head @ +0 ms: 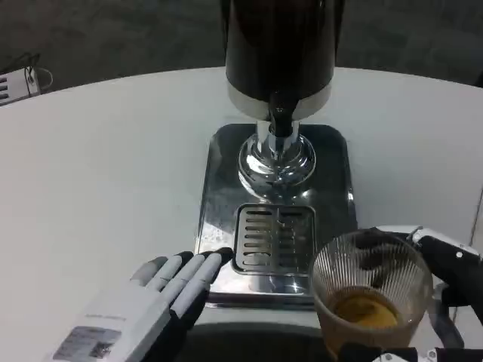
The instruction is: Grasp the cup under the faucet to collect the drink, then remove the cup.
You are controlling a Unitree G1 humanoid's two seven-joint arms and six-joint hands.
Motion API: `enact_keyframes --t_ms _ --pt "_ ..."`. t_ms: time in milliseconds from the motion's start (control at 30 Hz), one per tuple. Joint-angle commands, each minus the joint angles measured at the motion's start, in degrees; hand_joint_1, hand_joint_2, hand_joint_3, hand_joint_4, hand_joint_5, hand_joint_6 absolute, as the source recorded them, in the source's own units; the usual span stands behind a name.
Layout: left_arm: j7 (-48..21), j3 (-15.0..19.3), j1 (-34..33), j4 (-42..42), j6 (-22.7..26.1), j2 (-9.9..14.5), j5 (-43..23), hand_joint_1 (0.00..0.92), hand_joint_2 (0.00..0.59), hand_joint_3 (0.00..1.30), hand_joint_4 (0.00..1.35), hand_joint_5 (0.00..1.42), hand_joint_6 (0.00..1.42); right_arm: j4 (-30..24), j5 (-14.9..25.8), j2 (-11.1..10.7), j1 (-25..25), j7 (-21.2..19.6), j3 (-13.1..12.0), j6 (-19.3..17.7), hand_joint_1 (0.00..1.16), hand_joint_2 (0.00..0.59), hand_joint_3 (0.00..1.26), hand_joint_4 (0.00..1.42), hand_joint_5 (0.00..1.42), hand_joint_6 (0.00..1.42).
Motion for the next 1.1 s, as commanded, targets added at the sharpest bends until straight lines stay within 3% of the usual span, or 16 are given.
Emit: enact_keyframes --t_ms 33,400,1100 --pt "-0.8 0.5 0.3 0.2 0.3 0.8 -0.6 0.000 0.064 0.00 0.00 0.00 0.00 -1.9 0.1 0.9 0.1 -0.9 -0.1 -2.3 0.95 0.194 1.16 1.40 1.41 1.40" --pt "-0.6 1.6 0.3 0.7 -0.3 1.7 -1.9 0.000 0.064 0.00 0.00 0.00 0.00 -2.6 -1.4 2.4 0.8 -0.9 0.5 -2.2 0.95 0.194 1.16 1.40 1.41 1.40" --pt "-0.5 2.5 0.8 0.3 -0.7 2.5 -2.9 0.000 0.064 0.00 0.00 0.00 0.00 -3.9 -1.8 2.8 1.0 -0.8 0.3 -1.6 0.95 0.194 1.16 1.40 1.41 1.40"
